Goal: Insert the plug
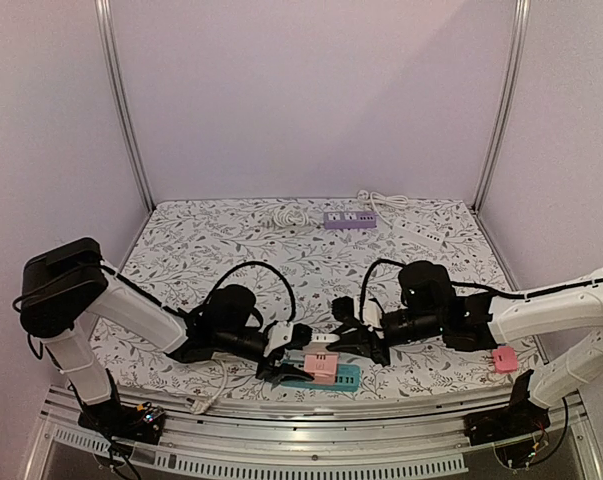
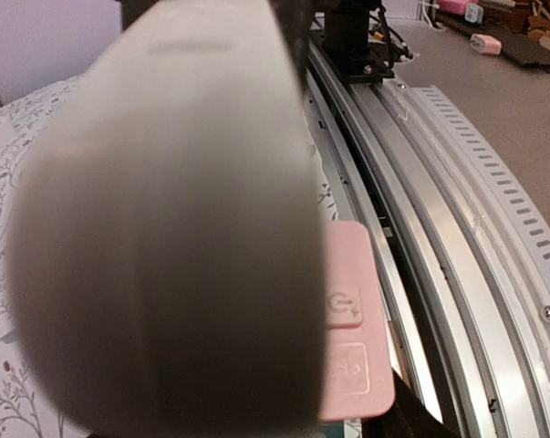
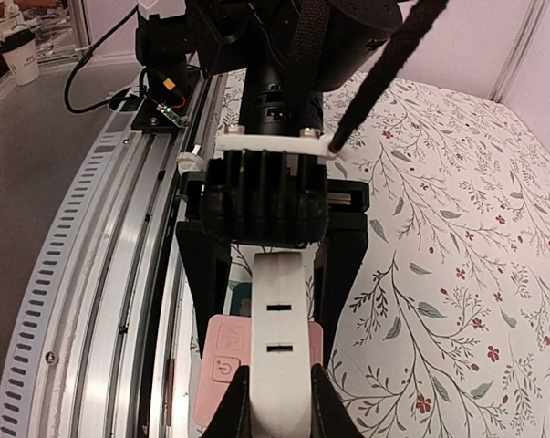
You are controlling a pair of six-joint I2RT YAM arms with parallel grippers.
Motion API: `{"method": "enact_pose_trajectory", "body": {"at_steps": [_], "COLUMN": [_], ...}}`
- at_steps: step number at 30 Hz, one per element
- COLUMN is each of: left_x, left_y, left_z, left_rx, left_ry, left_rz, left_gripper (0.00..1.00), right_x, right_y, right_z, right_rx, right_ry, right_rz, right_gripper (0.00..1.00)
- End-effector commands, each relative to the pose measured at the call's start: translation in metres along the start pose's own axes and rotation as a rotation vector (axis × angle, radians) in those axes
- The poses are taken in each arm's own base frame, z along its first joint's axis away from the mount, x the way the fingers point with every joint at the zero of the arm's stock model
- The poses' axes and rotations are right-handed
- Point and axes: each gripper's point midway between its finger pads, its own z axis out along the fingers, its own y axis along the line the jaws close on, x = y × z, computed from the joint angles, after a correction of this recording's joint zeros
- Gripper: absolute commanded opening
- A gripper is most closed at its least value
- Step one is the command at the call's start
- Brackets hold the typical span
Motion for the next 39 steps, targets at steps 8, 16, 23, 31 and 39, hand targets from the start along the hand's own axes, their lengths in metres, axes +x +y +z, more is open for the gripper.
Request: {"method": "enact_pose_trajectory", "body": {"at_steps": [8,16,23,31,39], "left_x": [-0.001,0.002,0.002,0.002,0.003], "left_y": [0.011,0.012,0.009,0.007,0.003], "left_z": [0.004,0.003,0.004,0.003,0.002], "left_rx": [-0.057,-0.056,-0.04,-0.03,-0.012], "left_ry": [-0.006,0.003,-0.004,-0.006,-0.011], "left_rz": [0.059,0.067,0.07,0.082,0.1], "left_gripper": [0.25,0.22,0.22,0.22,0.21], "right_x": [0.021,0.037,0.05,0.059,0.066], "right_y": [0.02,0.033,0.026,0.001,-0.016], "right_z": [-0.002,-0.001,0.004,0.005,0.0], "right_rx": [-0.067,-0.09,-0.05,0.073,0.138], "right_ry": [0.053,0.093,0.147,0.228,0.262], "right_rz": [0.066,0.106,0.101,0.119,0.175], "right_gripper": [0.0,0.0,0.0,0.0,0.0]}}
